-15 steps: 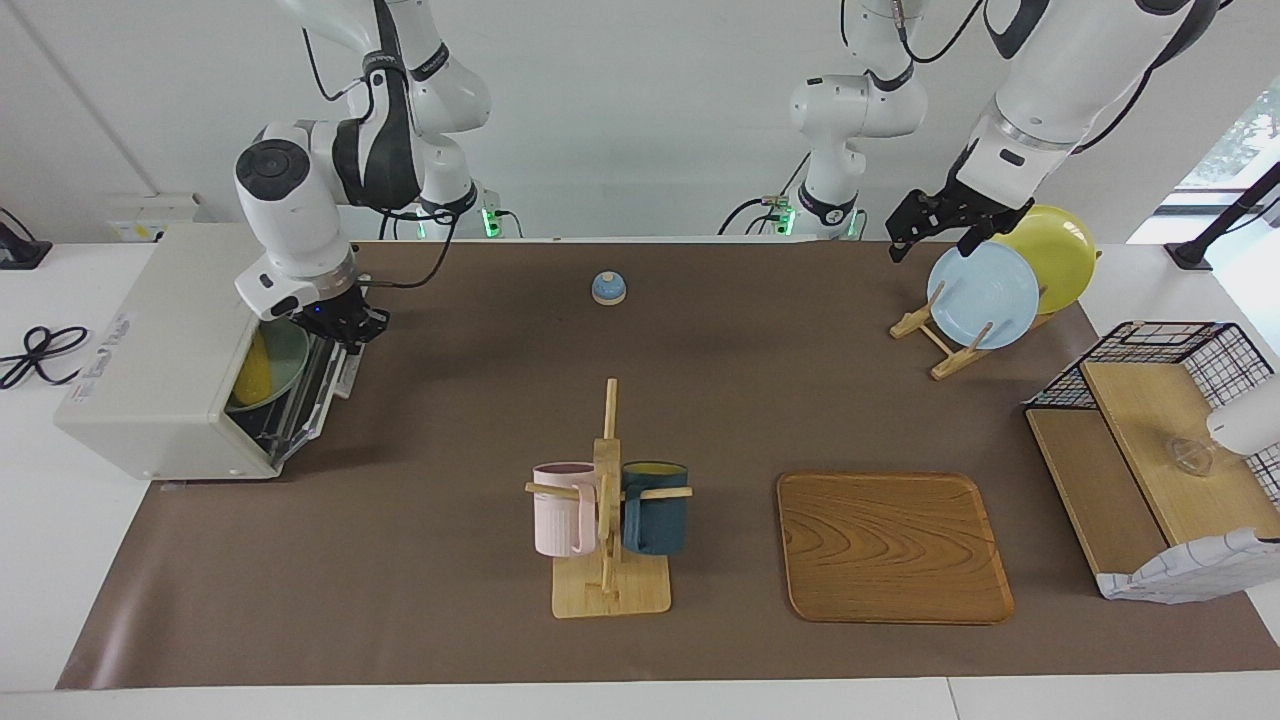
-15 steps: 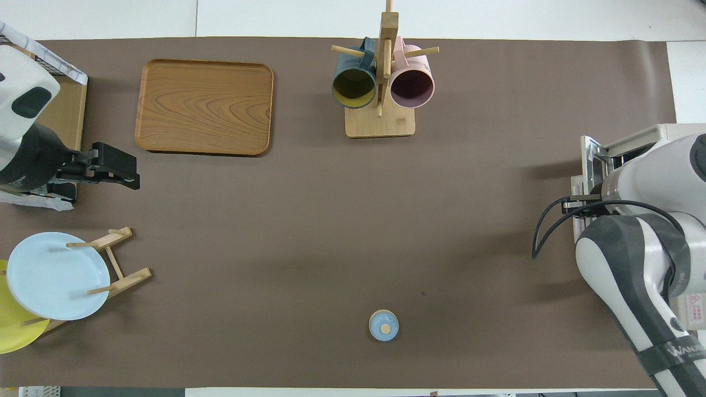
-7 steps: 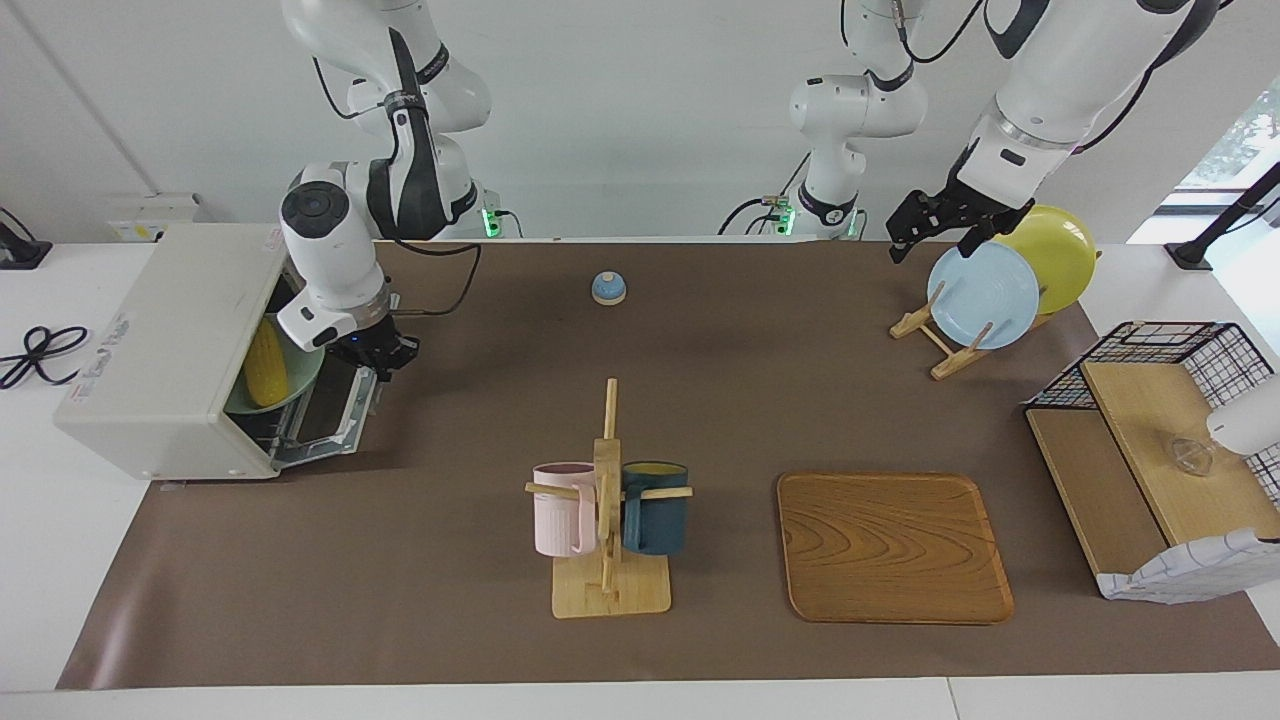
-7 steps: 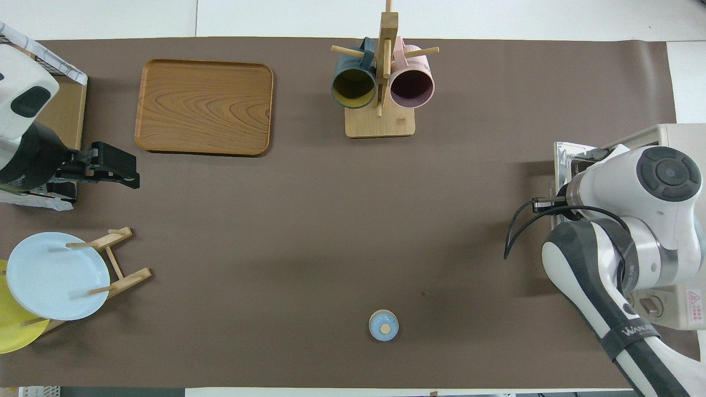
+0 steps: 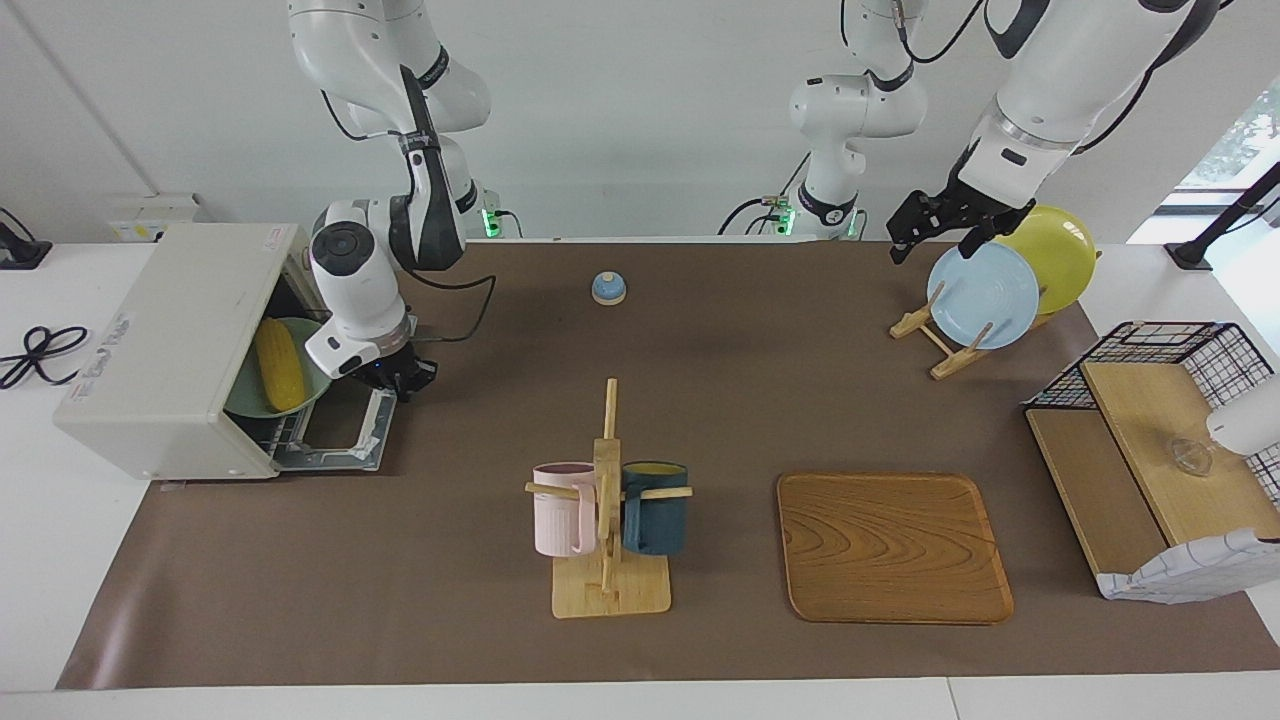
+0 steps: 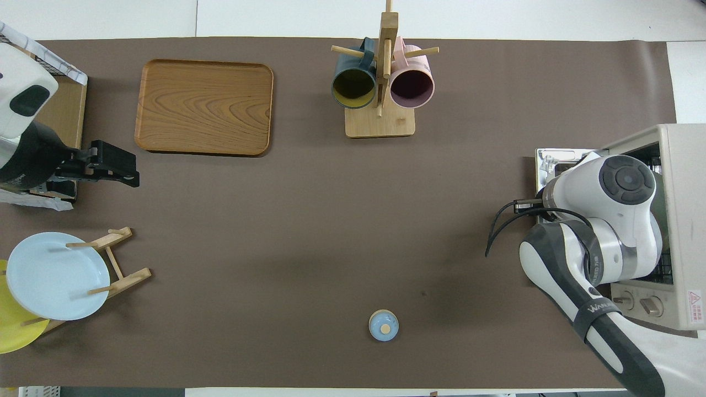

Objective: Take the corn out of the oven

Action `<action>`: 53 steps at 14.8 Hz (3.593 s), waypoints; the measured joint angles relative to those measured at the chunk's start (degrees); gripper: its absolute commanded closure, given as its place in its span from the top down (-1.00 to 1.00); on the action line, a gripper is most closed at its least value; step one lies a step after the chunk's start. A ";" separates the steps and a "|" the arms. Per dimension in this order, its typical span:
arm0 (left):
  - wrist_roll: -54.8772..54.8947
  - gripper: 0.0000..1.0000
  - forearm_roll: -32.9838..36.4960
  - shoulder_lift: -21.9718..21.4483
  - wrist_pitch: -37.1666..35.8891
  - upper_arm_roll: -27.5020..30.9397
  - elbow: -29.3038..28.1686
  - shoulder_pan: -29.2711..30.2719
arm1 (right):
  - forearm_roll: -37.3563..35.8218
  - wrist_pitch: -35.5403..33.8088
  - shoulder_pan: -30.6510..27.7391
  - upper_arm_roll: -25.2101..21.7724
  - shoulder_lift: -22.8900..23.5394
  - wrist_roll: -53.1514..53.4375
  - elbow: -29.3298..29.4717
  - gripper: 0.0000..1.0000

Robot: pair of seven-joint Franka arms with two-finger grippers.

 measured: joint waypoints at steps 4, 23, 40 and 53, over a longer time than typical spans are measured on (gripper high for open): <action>0.00 1.00 0.00 0.00 0.06 0.00 0.00 0.00 | 0.13 0.68 -0.02 -0.09 0.49 0.38 0.18 -1.00; 0.00 1.00 0.00 0.00 1.05 0.00 0.00 0.00 | -2.56 -18.11 -1.48 -2.12 -5.45 2.91 10.14 0.17; -0.02 1.00 0.00 0.00 1.76 0.00 -0.27 0.00 | -4.44 -17.04 -1.99 -1.94 -6.15 -5.35 6.38 -0.18; -0.32 1.00 0.00 0.00 2.04 -0.01 -0.40 0.00 | -4.50 -14.55 -4.64 -2.02 -6.66 -10.16 3.62 -0.60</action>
